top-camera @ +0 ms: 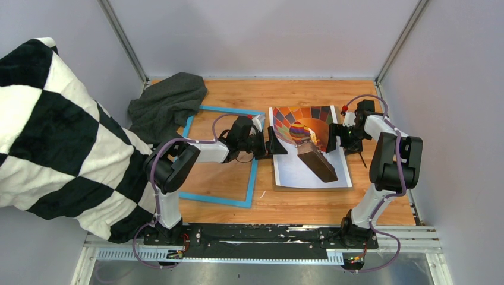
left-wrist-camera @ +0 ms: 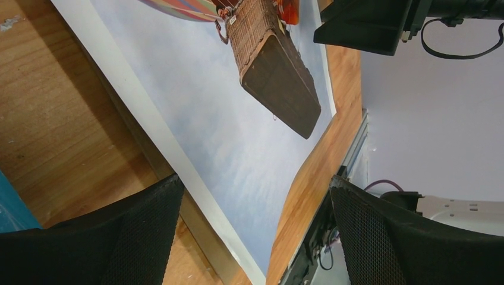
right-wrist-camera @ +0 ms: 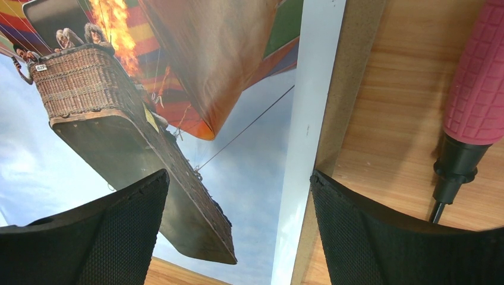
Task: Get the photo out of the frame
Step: Move the photo to the photo frame.
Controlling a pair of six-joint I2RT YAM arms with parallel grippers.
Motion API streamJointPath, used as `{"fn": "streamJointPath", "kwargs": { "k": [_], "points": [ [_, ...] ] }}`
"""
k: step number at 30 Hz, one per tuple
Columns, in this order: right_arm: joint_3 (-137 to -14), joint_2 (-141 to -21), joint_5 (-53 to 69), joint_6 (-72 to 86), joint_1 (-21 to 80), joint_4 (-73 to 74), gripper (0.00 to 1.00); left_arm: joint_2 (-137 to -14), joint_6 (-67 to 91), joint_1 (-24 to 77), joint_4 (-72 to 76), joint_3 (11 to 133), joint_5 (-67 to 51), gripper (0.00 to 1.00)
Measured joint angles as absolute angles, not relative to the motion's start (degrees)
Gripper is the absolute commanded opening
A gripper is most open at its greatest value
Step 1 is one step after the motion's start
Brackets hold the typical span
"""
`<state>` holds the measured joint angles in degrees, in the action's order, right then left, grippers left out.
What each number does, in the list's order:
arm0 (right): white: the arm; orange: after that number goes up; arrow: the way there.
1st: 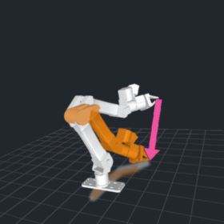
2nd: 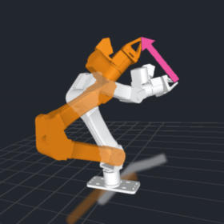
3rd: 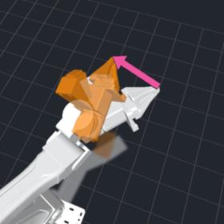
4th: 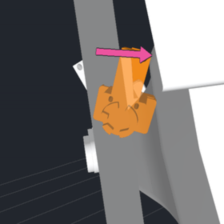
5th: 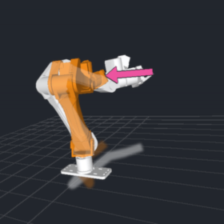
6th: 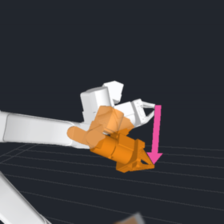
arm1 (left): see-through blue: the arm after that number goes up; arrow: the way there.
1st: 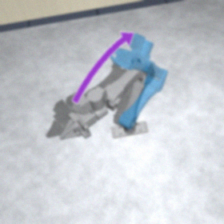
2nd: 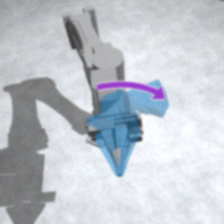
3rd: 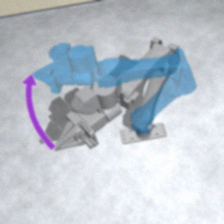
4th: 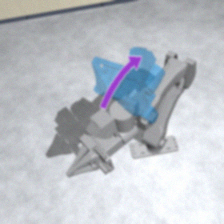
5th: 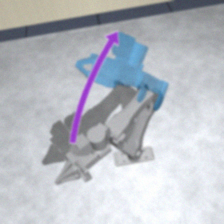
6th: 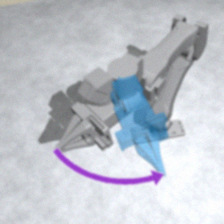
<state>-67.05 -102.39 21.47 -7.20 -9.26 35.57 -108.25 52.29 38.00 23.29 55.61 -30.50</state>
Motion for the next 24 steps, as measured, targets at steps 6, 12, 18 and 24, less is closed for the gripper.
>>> {"fn": "streamJointPath", "kwargs": {
  "k": [6, 12, 18, 24],
  "points": [
    [-67.05, -102.39, 21.47, -7.20, -9.26, 35.57, 0.90, -108.29, 52.31, 38.00, 23.11, 56.14, -30.59, 0.88],
    [-67.05, -102.39, 21.47, -7.20, -9.26, 35.57, 0.90, -110.43, 52.34, 38.00, 23.11, 58.11, -30.98, 0.84],
    [-67.07, -102.41, 21.47, -7.20, -9.26, 35.59, 0.90, -112.40, 52.27, 38.33, 23.00, 58.61, -31.35, 0.72],
    [-67.13, -102.48, 21.47, -7.20, -9.26, 35.66, 0.90, -114.17, 52.16, 39.00, 23.00, 60.16, -31.97, 0.45]
  ]
}}
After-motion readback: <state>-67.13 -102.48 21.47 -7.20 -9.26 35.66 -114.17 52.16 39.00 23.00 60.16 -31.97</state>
